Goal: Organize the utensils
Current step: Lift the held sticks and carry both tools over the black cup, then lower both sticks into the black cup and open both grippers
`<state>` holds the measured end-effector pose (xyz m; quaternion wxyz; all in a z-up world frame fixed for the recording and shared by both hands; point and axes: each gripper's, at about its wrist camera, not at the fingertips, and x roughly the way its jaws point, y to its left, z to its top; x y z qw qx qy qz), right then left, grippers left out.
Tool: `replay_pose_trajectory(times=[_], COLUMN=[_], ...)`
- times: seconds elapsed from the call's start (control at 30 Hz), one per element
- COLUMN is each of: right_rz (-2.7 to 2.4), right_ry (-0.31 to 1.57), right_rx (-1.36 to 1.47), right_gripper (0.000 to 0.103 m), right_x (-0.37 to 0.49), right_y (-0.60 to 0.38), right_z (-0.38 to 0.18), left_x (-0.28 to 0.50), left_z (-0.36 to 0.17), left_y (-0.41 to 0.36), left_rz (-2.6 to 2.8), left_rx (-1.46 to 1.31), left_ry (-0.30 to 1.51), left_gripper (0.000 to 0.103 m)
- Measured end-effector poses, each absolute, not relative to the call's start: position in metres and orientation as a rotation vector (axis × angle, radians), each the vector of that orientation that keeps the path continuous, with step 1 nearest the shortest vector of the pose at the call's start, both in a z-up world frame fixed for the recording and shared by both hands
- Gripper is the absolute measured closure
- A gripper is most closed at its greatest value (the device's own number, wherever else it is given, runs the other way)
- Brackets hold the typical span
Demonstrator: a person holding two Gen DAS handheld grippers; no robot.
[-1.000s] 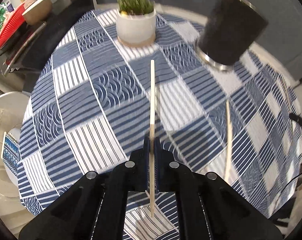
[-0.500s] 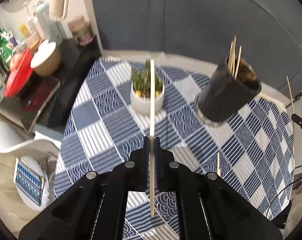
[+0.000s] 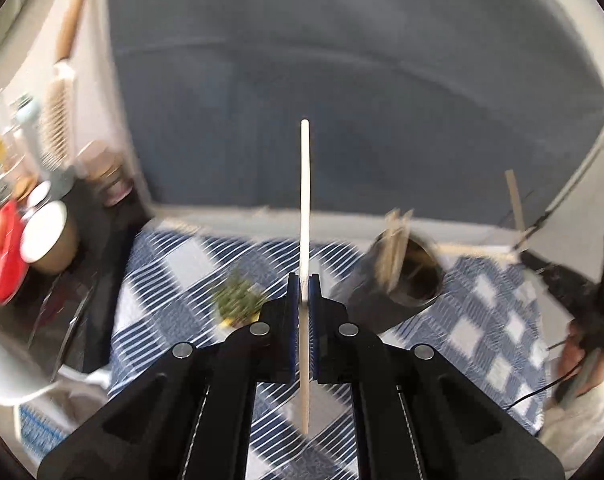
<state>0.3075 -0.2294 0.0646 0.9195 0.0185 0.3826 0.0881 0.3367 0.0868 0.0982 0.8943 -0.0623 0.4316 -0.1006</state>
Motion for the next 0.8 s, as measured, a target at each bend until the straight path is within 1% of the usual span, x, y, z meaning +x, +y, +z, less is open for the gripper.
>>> replay_pose_trajectory(times=[0.17,0.33,0.6,0.8], right_rz=[0.207,0.207,0.237,0.253], right_ry=[0.688,0.657,0.636,0.616], right_rx=[0.045,0.067,0.147,0.176], right_gripper=[0.098,0.098,0.098,0.098], right_x=[0.297,0.3,0.322,0.339], right_y=[-0.215,-0.2,-0.172,-0.156], right_z=[0.082,0.087,0.074,0.063], left_x=[0.355,0.367,0.39,0.4], left_z=[0.111,0.113,0.097,0.08], left_y=[0.063,0.041,0.027,0.019], left_rz=[-0.328,-0.41,-0.586,-0.752], left_rx=[-0.107,-0.056,-0.103,-0.117], left_ry=[0.844,0.801,0.758,0.656], left_gripper=[0.098,0.098,0.098,0.098])
